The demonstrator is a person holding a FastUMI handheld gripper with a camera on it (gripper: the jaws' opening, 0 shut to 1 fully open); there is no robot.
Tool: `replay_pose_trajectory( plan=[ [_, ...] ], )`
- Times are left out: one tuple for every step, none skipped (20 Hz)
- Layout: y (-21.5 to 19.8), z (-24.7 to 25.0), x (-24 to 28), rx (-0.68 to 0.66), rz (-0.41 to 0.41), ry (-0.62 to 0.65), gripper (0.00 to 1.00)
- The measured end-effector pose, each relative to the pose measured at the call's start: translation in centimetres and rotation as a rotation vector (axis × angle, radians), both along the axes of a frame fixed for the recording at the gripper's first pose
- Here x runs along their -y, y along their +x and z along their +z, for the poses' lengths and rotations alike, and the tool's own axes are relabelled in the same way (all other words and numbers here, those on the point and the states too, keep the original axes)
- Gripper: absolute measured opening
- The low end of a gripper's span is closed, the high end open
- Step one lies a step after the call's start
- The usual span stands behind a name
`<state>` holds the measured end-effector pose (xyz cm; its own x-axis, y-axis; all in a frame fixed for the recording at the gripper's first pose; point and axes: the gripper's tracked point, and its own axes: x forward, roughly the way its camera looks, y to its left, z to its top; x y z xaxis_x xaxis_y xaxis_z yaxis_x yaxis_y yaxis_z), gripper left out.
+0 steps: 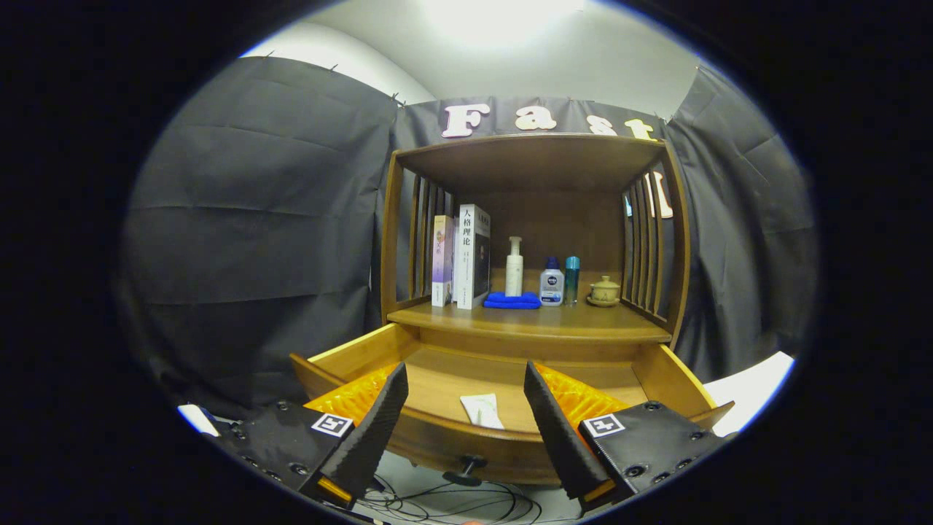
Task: Pull open the drawer, take out the items inside it, and place them on the countertop above the cabinet.
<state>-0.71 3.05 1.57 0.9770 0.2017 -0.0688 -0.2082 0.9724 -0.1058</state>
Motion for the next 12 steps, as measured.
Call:
replay_pose_trajectory(
  plan=[
    [0.7, 0.3, 0.1, -0.016, 0.005, -0.001, 0.99],
    [1.3, 0.3, 0.2, -0.034, 0.011, 0.000, 0.99],
    [1.9, 0.3, 0.4, -0.057, 0.016, 0.001, 0.99],
    [2.5, 0.4, 0.6, -0.073, 0.016, 0.002, 0.99],
    [3.1, 0.5, 0.8, -0.087, 0.016, -0.004, 0.99],
    [3.7, 0.4, 0.8, -0.106, 0.021, -0.018, 0.99],
    [4.3, 0.4, 0.7, -0.121, 0.028, -0.028, 0.99],
    [4.8, 0.3, 0.3, -0.139, 0.047, -0.035, 0.99],
    [5.4, 0.2, 0.0, -0.161, 0.058, -0.040, 0.99],
    [5.9, 0.1, 0.2, -0.179, 0.064, -0.044, 0.99],
    [6.6, -0.2, -0.1, -0.213, 0.077, -0.040, 0.99],
    [7.3, -0.6, -0.3, -0.255, 0.090, -0.023, 0.99]
  ],
)
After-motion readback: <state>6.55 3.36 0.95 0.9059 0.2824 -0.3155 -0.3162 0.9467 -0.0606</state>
